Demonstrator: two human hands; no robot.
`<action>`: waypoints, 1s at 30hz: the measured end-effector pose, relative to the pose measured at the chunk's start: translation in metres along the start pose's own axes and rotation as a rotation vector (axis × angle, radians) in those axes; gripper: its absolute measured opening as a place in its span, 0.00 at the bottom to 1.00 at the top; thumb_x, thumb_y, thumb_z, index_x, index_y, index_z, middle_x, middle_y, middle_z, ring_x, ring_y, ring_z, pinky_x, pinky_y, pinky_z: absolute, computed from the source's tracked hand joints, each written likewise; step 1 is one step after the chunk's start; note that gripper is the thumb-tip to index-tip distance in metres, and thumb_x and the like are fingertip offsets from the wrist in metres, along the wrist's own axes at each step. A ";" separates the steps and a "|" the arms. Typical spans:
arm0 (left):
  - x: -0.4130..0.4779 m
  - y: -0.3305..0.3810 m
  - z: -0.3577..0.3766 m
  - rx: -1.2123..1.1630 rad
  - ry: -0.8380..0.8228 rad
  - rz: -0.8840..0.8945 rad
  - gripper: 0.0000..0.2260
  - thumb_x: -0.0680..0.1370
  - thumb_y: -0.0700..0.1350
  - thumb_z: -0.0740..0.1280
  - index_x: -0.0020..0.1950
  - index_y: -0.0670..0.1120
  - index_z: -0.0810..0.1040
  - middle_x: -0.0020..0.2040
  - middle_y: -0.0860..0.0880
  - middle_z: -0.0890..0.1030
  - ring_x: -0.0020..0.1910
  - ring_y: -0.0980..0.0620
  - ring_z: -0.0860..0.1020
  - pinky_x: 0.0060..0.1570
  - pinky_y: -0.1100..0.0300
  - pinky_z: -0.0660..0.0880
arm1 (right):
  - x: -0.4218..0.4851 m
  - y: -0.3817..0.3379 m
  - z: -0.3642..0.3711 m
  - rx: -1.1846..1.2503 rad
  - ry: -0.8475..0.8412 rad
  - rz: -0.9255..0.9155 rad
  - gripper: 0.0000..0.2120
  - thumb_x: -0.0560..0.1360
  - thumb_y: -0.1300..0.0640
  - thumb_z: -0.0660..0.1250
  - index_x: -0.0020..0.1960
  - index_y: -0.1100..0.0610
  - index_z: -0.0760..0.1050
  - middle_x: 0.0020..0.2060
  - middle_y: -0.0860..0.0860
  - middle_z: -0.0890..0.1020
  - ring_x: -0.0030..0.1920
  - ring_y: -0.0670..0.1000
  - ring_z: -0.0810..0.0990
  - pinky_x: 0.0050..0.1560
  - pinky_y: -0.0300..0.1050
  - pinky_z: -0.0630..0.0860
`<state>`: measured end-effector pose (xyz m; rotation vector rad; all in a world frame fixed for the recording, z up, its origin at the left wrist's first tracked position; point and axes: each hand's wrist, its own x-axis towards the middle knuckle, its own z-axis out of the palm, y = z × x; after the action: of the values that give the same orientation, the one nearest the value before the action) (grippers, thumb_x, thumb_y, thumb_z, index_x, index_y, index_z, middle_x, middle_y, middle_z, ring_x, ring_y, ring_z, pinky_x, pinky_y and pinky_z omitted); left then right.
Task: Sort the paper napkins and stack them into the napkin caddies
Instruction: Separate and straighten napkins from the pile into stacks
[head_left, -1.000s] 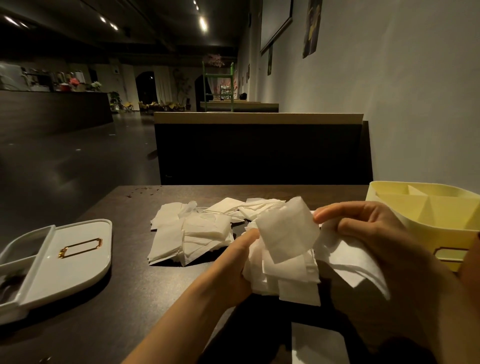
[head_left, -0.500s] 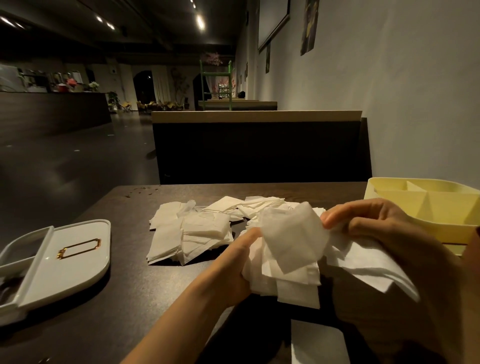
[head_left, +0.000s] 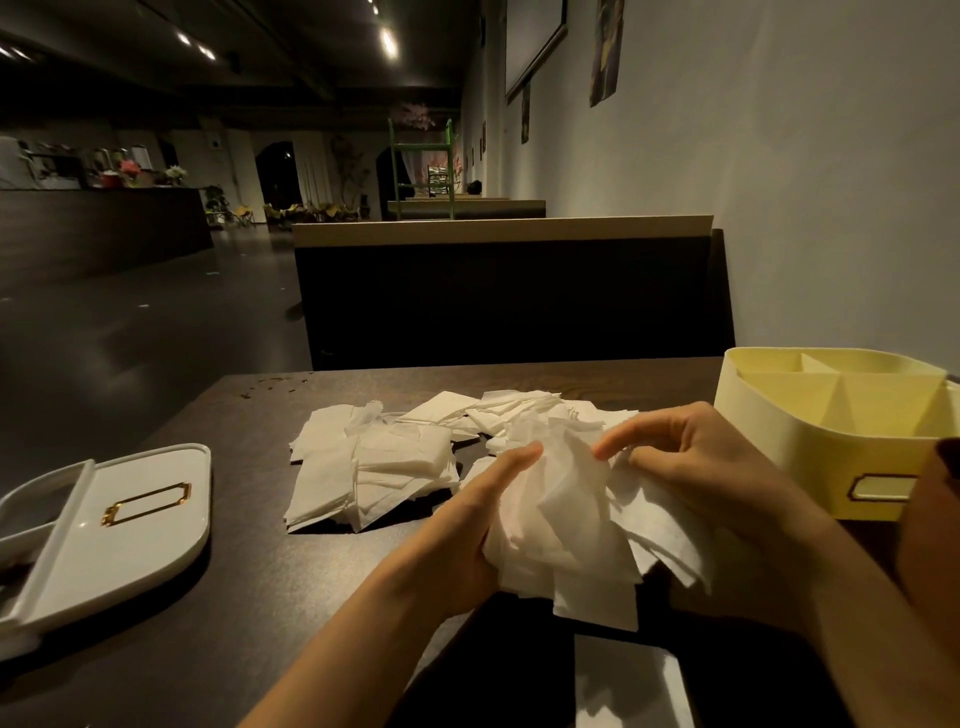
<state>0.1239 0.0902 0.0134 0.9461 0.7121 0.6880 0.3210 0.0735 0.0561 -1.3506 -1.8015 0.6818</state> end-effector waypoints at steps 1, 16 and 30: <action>-0.001 0.000 0.001 0.009 -0.006 0.003 0.20 0.69 0.56 0.66 0.59 0.51 0.73 0.46 0.44 0.84 0.47 0.44 0.82 0.47 0.48 0.80 | 0.000 0.000 0.000 0.021 0.039 -0.018 0.15 0.74 0.67 0.64 0.41 0.50 0.84 0.39 0.46 0.85 0.44 0.49 0.82 0.46 0.39 0.80; 0.003 0.001 -0.003 0.090 0.081 0.064 0.15 0.76 0.44 0.64 0.62 0.46 0.75 0.46 0.44 0.82 0.44 0.47 0.81 0.35 0.57 0.79 | 0.007 0.008 0.010 -0.150 0.068 0.025 0.13 0.71 0.46 0.69 0.55 0.43 0.74 0.37 0.48 0.81 0.38 0.45 0.80 0.38 0.37 0.76; 0.000 0.002 0.000 0.121 0.057 0.104 0.11 0.73 0.41 0.69 0.54 0.51 0.77 0.42 0.47 0.83 0.41 0.48 0.81 0.34 0.55 0.80 | 0.006 0.004 0.010 0.277 -0.142 0.260 0.16 0.64 0.49 0.69 0.46 0.59 0.82 0.42 0.51 0.85 0.45 0.50 0.81 0.46 0.40 0.77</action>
<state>0.1233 0.0911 0.0154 1.0839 0.7654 0.7729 0.3136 0.0810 0.0489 -1.3852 -1.5804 1.1471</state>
